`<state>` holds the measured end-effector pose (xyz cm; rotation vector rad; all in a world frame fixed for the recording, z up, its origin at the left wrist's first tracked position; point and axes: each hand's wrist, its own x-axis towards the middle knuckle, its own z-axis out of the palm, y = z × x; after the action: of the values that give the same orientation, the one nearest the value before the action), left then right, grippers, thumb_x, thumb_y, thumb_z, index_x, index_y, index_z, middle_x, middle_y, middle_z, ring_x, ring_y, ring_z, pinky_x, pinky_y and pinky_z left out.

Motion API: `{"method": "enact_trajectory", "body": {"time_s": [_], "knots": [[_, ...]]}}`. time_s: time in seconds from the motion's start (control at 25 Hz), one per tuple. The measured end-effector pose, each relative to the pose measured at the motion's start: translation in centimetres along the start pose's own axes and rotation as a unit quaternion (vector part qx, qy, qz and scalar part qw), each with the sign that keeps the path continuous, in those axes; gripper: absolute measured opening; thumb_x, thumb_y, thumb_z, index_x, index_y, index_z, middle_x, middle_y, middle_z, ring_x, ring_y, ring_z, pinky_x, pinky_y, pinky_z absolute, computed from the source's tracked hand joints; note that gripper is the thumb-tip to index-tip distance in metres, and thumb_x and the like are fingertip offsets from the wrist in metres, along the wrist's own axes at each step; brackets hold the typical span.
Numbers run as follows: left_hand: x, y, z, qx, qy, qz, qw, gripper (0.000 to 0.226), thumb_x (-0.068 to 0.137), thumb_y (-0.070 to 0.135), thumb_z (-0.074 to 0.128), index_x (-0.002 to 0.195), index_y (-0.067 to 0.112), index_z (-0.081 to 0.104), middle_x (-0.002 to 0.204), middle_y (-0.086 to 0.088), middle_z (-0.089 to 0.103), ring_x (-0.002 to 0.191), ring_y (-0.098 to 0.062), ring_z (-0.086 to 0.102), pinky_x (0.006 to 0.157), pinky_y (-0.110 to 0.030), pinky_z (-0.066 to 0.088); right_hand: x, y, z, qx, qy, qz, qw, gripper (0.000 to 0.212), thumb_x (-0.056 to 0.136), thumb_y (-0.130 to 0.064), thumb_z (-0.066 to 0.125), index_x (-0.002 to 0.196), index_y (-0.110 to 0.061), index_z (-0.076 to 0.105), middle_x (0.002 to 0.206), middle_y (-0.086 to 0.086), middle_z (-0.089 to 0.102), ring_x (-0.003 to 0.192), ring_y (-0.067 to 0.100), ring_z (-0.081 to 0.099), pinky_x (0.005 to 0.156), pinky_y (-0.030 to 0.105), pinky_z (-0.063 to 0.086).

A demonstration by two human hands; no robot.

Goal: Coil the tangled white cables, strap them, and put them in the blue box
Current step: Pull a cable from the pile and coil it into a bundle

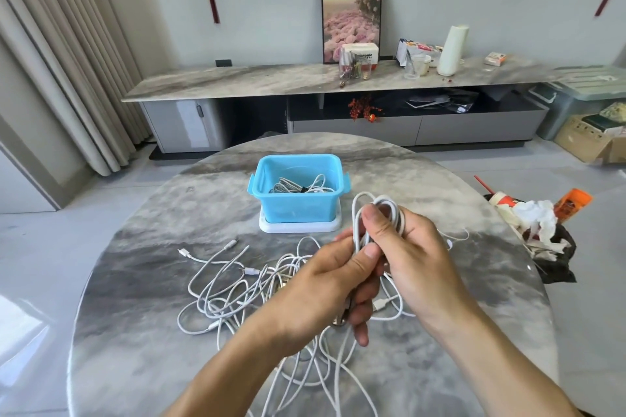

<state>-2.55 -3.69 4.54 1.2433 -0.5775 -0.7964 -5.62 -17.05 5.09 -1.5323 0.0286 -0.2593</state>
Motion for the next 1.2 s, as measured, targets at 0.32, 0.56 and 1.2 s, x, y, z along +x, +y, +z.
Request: {"method": "enact_trajectory", "body": {"time_s": [0.32,0.56,1.2], "knots": [[-0.1,-0.3,1.3,-0.088,-0.037,-0.032,0.995,0.025,0.096,0.038,0.049,0.085,0.015,0.048,0.06,0.002,0.029,0.041,-0.008,0.03,0.036,-0.019,0.041,0.2,-0.4,-0.7,-0.114,0.113,-0.092,0.983,0.049,0.088,-0.036,0.072,0.061,0.002,0.057,0.047,0.012,0.055,0.041,0.019,0.047,0.04,0.029,0.037],[-0.3,-1.1,0.4,-0.112,-0.037,-0.072,0.99,0.027,0.098,0.039,0.049,0.083,0.017,0.049,0.06,0.001,0.03,0.041,-0.01,0.035,0.049,-0.03,0.054,0.3,-0.3,0.4,0.136,-0.01,0.096,0.986,0.037,0.096,-0.041,0.051,0.095,-0.007,0.066,0.073,0.017,0.068,0.069,0.026,0.068,0.078,0.043,0.046],[0.7,-1.3,2.8,-0.052,0.068,-0.059,0.995,0.04,0.101,0.038,0.041,0.079,0.01,0.06,0.058,-0.006,0.044,0.041,-0.011,0.026,0.043,-0.015,0.016,1.4,-0.5,-0.4,0.111,0.19,0.113,0.969,0.058,0.097,-0.038,0.053,0.048,-0.018,0.03,0.046,0.002,0.033,0.049,0.021,0.042,0.045,0.027,0.029]]}}
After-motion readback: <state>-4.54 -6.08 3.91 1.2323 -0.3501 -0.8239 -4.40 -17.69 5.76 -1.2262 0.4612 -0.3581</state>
